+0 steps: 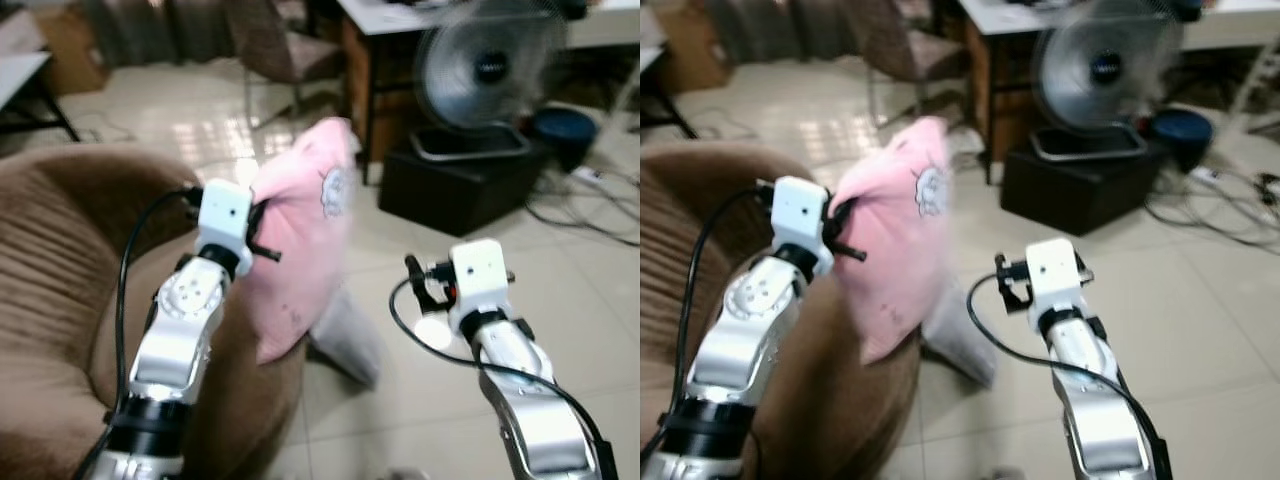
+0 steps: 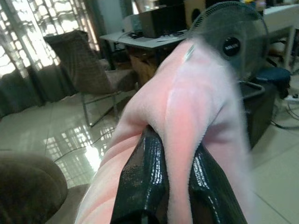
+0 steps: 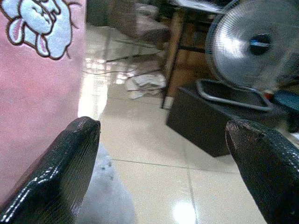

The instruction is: Move the pillow to the sofa from floor

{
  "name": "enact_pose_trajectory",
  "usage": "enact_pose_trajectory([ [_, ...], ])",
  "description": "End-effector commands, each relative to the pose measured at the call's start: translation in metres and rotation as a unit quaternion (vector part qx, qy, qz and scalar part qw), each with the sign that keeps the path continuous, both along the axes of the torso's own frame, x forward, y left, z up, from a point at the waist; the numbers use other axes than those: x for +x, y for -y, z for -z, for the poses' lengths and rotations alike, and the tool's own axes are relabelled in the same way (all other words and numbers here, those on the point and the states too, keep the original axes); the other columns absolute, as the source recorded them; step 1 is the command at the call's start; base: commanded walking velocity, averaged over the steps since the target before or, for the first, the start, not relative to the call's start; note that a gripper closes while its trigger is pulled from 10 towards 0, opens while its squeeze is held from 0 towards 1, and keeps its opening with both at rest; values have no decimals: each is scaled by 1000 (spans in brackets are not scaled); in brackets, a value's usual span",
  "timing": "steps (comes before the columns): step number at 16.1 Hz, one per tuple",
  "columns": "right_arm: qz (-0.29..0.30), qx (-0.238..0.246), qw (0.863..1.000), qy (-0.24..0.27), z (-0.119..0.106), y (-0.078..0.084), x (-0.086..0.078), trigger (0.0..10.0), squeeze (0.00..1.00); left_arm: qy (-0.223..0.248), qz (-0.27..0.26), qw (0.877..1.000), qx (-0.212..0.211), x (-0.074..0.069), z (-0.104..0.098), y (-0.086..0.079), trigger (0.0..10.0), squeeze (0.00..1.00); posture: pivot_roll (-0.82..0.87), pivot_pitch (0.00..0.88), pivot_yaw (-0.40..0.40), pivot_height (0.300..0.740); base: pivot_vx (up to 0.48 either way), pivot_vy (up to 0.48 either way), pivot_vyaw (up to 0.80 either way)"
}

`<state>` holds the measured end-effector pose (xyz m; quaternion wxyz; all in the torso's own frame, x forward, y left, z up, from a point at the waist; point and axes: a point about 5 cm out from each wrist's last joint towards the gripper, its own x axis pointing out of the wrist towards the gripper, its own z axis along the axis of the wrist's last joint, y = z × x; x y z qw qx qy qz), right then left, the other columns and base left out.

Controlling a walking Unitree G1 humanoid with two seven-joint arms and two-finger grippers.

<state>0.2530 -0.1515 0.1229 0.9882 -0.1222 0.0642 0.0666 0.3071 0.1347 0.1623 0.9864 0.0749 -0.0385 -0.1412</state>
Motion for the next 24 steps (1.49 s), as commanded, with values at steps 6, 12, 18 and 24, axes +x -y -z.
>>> enact_pose_trajectory([
  [6, -25, -9, 1000, -12, 3, 6, -5, 10000, 0, 2, 24, 1000, 1, -7, -6, 9, 10000, 0, -47, 59, 78, 740, 0, 0, 800],
  [12, 9, -18, 1000, -17, 9, 14, -6, 10000, 0, -18, 27, 999, 12, 1, 0, 15, 10000, 0, -51, 60, 97, 740, 0, 0, 800],
  [18, 53, -4, 998, -18, 12, 21, -11, 10000, 0, -28, 53, 998, -10, 13, 1, 30, 10000, 0, -68, 53, 124, 740, 325, 0, 0],
  [24, 32, -4, 999, -18, 11, 15, -11, 10000, 0, -23, 35, 999, -8, 29, -1, 29, 10000, 0, -69, 50, 121, 740, 349, 0, 0],
])
